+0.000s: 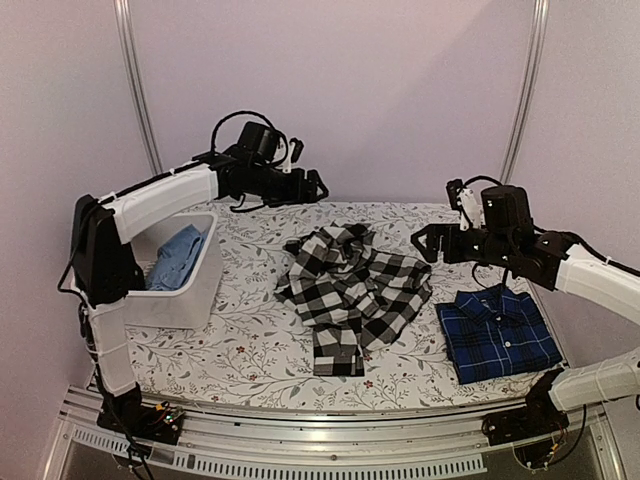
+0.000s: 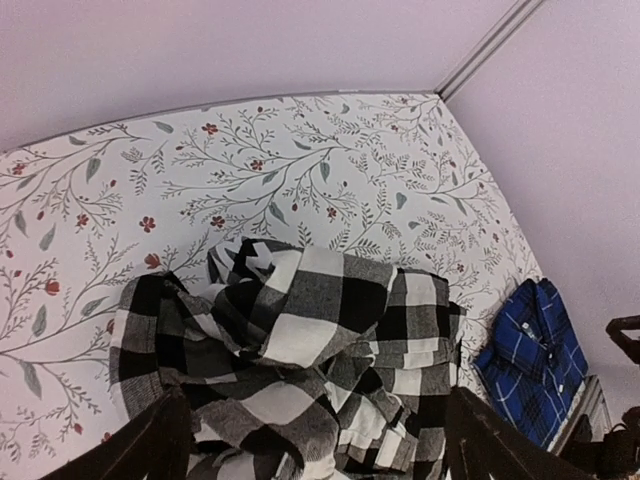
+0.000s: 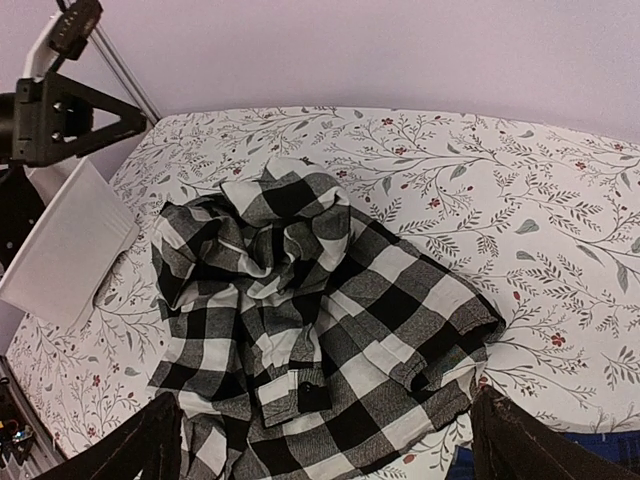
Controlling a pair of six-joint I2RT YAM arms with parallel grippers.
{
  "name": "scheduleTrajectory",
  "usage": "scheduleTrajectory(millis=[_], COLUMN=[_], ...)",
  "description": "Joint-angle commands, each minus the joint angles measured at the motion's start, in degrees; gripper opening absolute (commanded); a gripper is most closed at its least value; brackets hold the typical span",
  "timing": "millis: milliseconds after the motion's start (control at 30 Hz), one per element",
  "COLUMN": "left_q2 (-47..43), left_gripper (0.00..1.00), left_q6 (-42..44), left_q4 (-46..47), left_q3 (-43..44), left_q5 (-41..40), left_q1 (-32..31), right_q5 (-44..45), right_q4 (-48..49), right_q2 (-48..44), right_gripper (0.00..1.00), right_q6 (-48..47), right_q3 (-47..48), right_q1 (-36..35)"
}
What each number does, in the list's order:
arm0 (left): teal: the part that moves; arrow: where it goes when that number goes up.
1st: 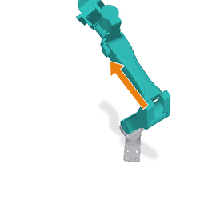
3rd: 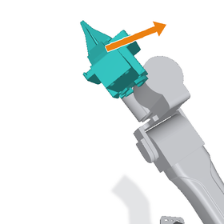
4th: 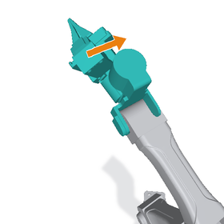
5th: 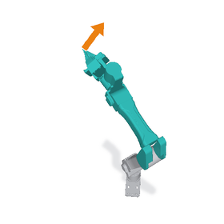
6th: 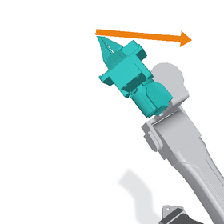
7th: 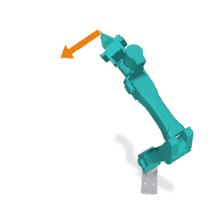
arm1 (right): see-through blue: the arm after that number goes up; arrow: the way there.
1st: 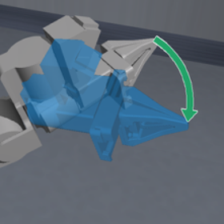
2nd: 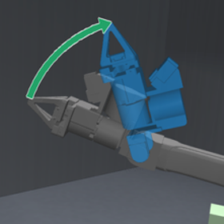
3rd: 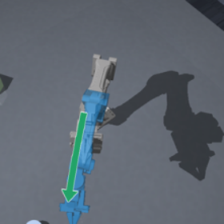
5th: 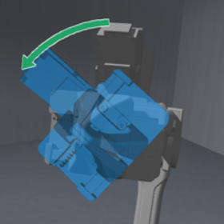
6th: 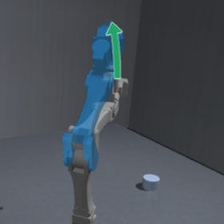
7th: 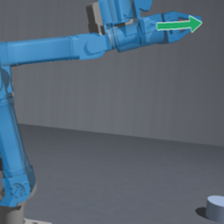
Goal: Fold and stack the long sleeve shirts
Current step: Place the crumpled shirt at the center of the board, then pick up the sleeve from the center of the board.
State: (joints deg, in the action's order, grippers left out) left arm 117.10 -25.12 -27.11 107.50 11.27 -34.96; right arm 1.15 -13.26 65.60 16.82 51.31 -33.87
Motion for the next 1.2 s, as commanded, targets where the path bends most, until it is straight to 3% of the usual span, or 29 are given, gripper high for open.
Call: scheduleTrajectory(millis=[0,167,367,600,833,1167], left_q2=[-10.6,-17.8,-24.2,-25.7,-21.0,-12.3], left_gripper=[0.88,0.87,0.86,0.82,0.78,0.76], left_q6=[0.2,-2.1,-7.5,-13.7,-17.0,-18.8], left_q4=[-1.1,-1.1,1.1,6.9,9.2,8.8], left_q3=[-6.9,-18.0,-32.4,-43.5,-44.5,-40.6], left_q5=[-8.2,-8.6,-5.8,-3.5,-5.0,-7.7], left_q1=[-0.6,-1.8,-4.9,-9.9,-15.4,-18.2], right_q5=[0.3,-0.5,-2.9,-6.6,-8.1,-7.3], right_q4=[2.2,3.4,3.0,5.5,5.4,6.2], right_q2=[3.1,8.1,13.4,19.8,28.8,38.3], right_gripper=[0.99,0.98,0.88,0.81,0.75,0.69], right_q6=[-1.0,-1.3,-1.9,-1.4,-1.7,-0.1], right_q3=[0.2,2.1,3.2,4.7,8.7,11.5], right_q1=[-0.3,-0.3,-0.4,-0.8,-4.0,-6.1])
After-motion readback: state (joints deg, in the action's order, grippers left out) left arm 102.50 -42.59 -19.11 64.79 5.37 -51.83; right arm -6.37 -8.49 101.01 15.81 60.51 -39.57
